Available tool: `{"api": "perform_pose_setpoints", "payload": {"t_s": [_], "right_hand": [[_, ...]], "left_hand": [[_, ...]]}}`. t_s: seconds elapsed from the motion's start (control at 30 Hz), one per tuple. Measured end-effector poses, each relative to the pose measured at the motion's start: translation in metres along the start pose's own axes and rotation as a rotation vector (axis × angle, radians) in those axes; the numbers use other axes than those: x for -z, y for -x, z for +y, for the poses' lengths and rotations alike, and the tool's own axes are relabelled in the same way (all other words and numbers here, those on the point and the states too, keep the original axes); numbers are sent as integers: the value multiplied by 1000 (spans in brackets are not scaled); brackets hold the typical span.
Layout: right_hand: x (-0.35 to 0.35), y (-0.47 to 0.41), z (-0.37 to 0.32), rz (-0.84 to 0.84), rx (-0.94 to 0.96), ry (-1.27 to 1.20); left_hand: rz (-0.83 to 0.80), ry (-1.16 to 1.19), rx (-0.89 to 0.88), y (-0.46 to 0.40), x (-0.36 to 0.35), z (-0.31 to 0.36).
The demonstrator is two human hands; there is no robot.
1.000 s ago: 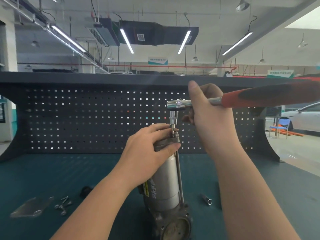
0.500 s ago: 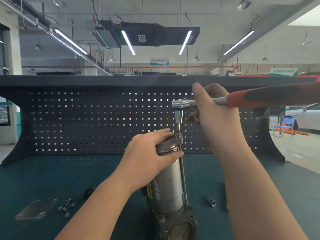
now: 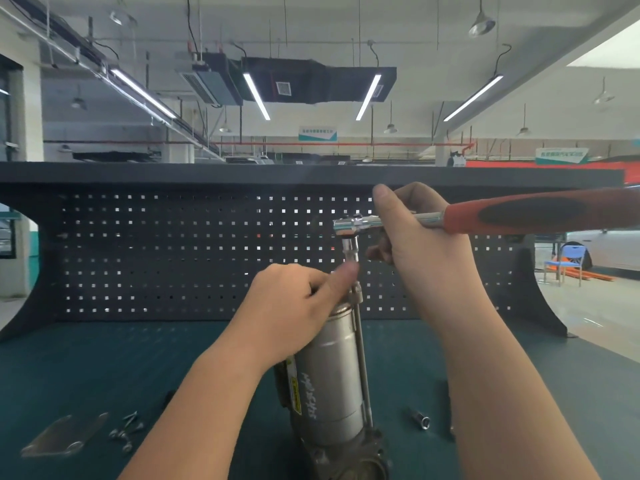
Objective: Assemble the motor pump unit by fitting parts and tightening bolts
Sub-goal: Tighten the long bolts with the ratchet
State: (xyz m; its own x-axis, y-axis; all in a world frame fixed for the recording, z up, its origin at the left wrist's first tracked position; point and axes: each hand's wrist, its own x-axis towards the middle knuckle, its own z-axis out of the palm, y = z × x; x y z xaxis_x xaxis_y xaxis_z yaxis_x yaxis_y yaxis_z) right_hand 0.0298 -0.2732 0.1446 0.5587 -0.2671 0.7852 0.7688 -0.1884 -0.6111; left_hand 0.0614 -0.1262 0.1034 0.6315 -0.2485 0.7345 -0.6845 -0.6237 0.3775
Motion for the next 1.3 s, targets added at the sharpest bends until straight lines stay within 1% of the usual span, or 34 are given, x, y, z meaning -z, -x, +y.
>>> {"api": "perform_pose_setpoints", "payload": {"t_s": [0.1,0.2,0.27,0.37,0.47,0.53,0.67,0.8,0.9,0.97,1.03,1.1,1.17,1.23,1.3], "right_hand": [[0,0,-2,-10,-13,27],[-1,0,-2,-24,6,38],[-1,0,-3,-30,7,40],[-1,1,-4,-38,-8,-4],[0,2,-6,-46,-31,-44],[2,2,-7,-40,-51,-54],[2,2,-7,5,-56,-38],[-7,5,-8,96,100,41],[-14,7,-9,114,109,98],[-15,8,-13,60,83,147],[-10,8,-22,-52,83,273],[-3,8,-29,-181,127,430],[2,8,-34,-262,172,485],[1,9,-34,-265,157,465],[-1,9,-34,-219,118,454]], "left_hand": [[2,90,103,-16,0,4],[55,192,126,-15,-8,7],[91,329,127,-12,-11,8],[35,574,110,-11,-9,12],[-21,713,96,-10,-7,15],[-32,764,110,-10,-8,17],[-11,728,131,-12,-10,17],[3,644,142,-13,-12,13],[13,570,120,-13,-14,11],[27,534,108,-13,-13,13],[35,500,104,-13,-12,13],[27,472,93,-11,-11,16],[21,433,82,-10,-11,17],[40,428,75,-11,-13,17],[54,447,111,-10,-14,19]]}}
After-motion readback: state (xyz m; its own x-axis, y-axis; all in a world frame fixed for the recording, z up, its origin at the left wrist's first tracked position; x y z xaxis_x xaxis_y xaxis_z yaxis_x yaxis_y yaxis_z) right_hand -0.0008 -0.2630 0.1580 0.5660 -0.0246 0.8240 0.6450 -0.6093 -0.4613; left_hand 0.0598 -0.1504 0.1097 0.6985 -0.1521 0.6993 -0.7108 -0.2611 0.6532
